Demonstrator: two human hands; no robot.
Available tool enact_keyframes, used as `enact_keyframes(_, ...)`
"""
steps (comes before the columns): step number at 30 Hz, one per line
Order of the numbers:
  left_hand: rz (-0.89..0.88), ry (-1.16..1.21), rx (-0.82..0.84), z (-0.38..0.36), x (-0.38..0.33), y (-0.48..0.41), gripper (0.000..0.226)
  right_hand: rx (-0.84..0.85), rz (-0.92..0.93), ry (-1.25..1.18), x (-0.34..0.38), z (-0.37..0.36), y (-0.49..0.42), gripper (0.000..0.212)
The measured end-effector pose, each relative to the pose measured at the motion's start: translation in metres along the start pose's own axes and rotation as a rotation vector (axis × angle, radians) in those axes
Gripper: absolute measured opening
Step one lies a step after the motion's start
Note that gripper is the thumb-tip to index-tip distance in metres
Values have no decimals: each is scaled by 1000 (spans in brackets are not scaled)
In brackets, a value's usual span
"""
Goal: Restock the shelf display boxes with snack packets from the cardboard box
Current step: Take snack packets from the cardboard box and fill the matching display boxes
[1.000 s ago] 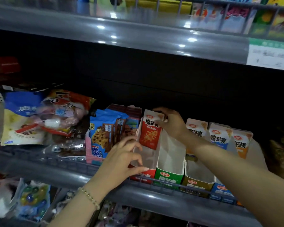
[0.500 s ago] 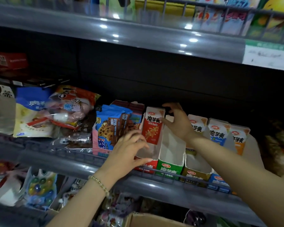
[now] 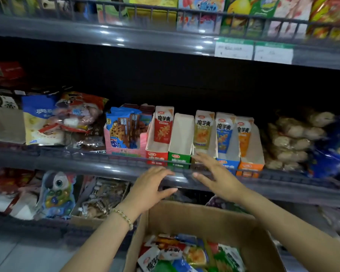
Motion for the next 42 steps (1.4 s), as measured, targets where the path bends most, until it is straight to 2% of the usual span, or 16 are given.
enact_keyframes(7, 133, -46, 332, -77, 0, 46, 37, 133, -166, -77, -21, -69, 91, 55)
enact_keyframes(11, 236, -65, 458, -115, 7, 65, 39, 210, -348, -186, -39, -111, 130, 52)
enact_keyframes(15, 345, -97, 558, -144, 18, 76, 52, 178, -577, -391, -55, -145, 157, 45)
enact_keyframes(20, 428, -150, 709, -170, 33, 95, 64, 27, -782, -610, -61, -173, 170, 25)
enact_keyframes(22, 459, -169, 778, -175, 40, 98, 71, -1, -836, -660, -63, -173, 167, 30)
enact_keyframes(26, 482, -240, 790, -181, 46, 95, 89, -28, -989, -825, -69, -172, 161, 40)
enact_keyframes(29, 484, -230, 845, -185, 40, 98, 78, -2, -1006, -866, -73, -183, 154, 44)
enact_keyframes(34, 469, -182, 793, -184, 38, 90, 69, -63, -1076, -821, -83, -193, 146, 54)
enact_keyframes(38, 460, -120, 813, -188, 37, 90, 77, -103, -1108, -849, -92, -201, 148, 40)
enact_keyframes(42, 298, -144, 924, -188, 24, 95, 71, -174, -1114, -991, -89, -193, 149, 40)
Point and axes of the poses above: each hand's wrist, its own y-axis away from the middle knuckle, its own z-axis out of the back of the hand, x = y × z, the point moved 2 cm from there along -y, towards the middle knuckle, and after that the axes turned 14 degrees about z, right-handed, at the moved point
